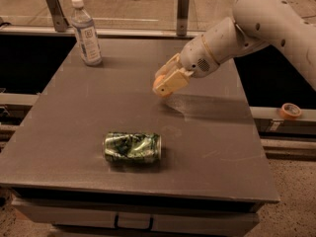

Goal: Move orange near green can

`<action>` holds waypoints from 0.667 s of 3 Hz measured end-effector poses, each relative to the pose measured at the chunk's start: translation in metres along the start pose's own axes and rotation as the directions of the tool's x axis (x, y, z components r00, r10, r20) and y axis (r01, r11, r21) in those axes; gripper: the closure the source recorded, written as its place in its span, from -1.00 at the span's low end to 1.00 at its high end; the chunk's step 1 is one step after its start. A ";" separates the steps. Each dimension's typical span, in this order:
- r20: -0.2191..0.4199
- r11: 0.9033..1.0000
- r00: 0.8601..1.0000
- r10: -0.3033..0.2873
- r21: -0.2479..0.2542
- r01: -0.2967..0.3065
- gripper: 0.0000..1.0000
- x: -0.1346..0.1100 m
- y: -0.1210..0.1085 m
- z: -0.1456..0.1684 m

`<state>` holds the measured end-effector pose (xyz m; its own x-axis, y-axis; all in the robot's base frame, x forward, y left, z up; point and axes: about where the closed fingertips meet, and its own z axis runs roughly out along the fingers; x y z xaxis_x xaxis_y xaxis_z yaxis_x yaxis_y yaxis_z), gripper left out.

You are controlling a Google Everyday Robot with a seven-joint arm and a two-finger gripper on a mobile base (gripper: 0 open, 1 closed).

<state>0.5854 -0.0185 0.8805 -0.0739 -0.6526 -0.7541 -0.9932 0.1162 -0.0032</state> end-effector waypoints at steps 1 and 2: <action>0.033 0.997 0.999 -0.013 -0.071 0.016 1.00 -0.017 0.031 0.016; 0.054 0.993 0.999 0.010 -0.116 -0.003 1.00 -0.020 0.053 0.024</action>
Offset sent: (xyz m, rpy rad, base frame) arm -0.0754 0.0455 -0.0043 0.0970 0.1304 0.0976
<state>0.5366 0.0192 0.8797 -0.0786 -0.6105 -0.7881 -0.9967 0.0307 0.0756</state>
